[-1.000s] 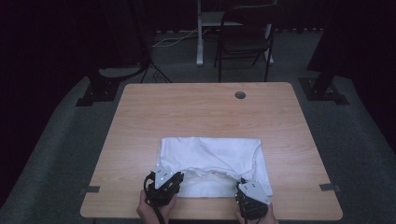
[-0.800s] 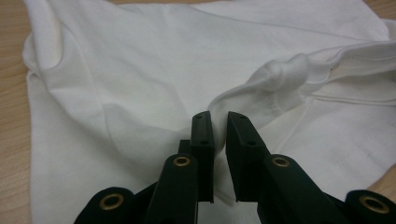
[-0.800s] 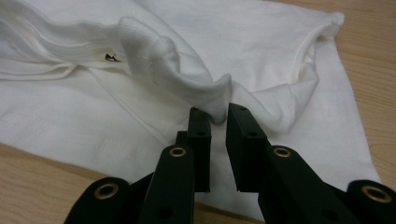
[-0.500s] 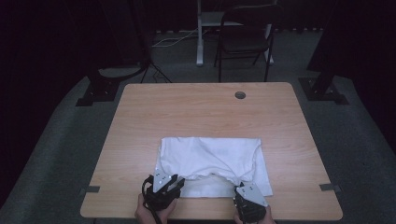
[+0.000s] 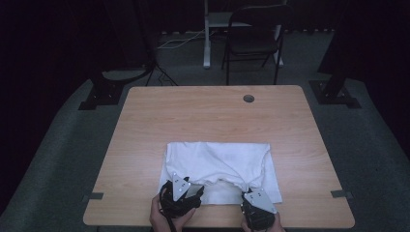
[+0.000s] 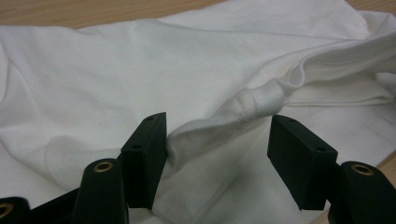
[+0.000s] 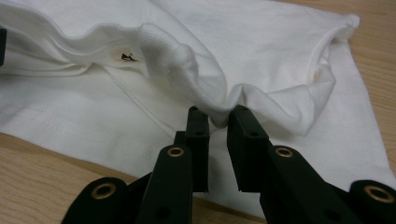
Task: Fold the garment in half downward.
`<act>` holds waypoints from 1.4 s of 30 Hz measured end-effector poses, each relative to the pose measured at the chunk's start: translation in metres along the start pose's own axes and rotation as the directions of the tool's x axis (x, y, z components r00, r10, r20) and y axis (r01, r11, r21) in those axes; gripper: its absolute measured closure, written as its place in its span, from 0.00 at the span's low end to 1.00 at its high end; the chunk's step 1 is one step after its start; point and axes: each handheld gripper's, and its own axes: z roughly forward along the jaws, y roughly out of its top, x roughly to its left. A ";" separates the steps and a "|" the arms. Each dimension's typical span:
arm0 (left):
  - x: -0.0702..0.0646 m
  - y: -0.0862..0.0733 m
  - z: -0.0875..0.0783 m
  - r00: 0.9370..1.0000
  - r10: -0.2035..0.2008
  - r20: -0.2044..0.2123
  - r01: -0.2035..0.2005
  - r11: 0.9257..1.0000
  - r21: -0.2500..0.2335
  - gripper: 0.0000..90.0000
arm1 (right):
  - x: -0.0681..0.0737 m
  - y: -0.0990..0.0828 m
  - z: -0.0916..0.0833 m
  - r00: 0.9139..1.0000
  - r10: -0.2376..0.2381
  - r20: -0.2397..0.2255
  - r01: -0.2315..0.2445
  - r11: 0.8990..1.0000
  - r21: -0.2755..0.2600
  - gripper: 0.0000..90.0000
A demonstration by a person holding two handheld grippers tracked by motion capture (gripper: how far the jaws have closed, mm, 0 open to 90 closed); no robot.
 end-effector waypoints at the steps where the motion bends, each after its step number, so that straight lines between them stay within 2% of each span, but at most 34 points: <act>1: 0.000 0.000 0.000 1.000 0.002 -0.002 -0.002 1.000 -0.005 0.43 | 0.000 0.000 0.000 1.000 0.000 0.000 0.000 1.000 0.000 0.87; 5: 0.000 0.003 0.000 1.000 0.015 -0.006 -0.015 1.000 -0.026 0.42 | 0.000 0.000 -0.001 1.000 0.002 0.000 -0.002 1.000 -0.002 0.87; 10: -0.005 0.006 0.004 0.999 0.053 -0.011 -0.053 0.998 -0.030 0.44 | 0.001 0.001 0.000 1.000 0.002 -0.001 -0.002 1.000 -0.001 0.87; 12: -0.006 0.007 0.006 0.998 0.061 0.008 -0.061 0.998 -0.030 0.53 | 0.001 0.001 0.000 1.000 0.000 0.000 0.000 1.000 0.000 0.87; 16: -0.007 0.007 0.007 0.997 0.065 0.032 -0.065 0.998 -0.017 0.80 | 0.001 0.001 0.000 1.000 0.001 -0.002 -0.001 1.000 -0.003 0.87; 18: -0.005 0.006 0.006 0.997 0.061 0.042 -0.061 0.998 -0.014 0.88 | 0.000 0.001 0.000 1.000 0.003 -0.006 -0.003 1.000 -0.006 0.86; 20: -0.004 0.005 0.004 0.998 0.052 0.042 -0.051 0.999 -0.016 0.91 | 0.000 0.001 0.000 1.000 0.007 -0.009 -0.007 1.000 -0.005 0.86; 26: 0.003 0.001 -0.006 0.999 0.023 0.035 -0.021 0.999 -0.046 0.94 | -0.002 0.000 0.000 1.000 0.020 -0.015 -0.020 1.000 0.003 0.84; 28: 0.005 -0.002 -0.007 0.999 0.008 0.051 -0.006 0.999 -0.044 0.94 | -0.002 0.000 -0.001 1.000 0.020 -0.017 -0.020 1.000 -0.001 0.83; 33: 0.003 -0.006 -0.007 0.998 0.007 0.055 -0.005 0.999 -0.039 0.94 | -0.002 -0.001 -0.001 0.999 0.015 -0.035 -0.015 1.000 -0.008 0.78; 38: 0.002 -0.004 -0.007 0.998 0.014 0.057 -0.012 0.999 -0.037 0.93 | 0.006 0.004 -0.008 0.996 -0.025 -0.083 0.020 0.998 -0.058 0.65; 40: 0.002 -0.004 -0.007 0.998 0.010 0.057 -0.008 0.999 -0.040 0.93 | 0.011 0.008 -0.008 0.994 -0.060 -0.093 0.053 0.995 -0.082 0.61; 42: 0.003 -0.005 -0.007 0.998 0.006 0.056 -0.003 0.999 -0.039 0.93 | 0.016 0.014 -0.005 0.990 -0.086 -0.115 0.076 0.993 -0.087 0.64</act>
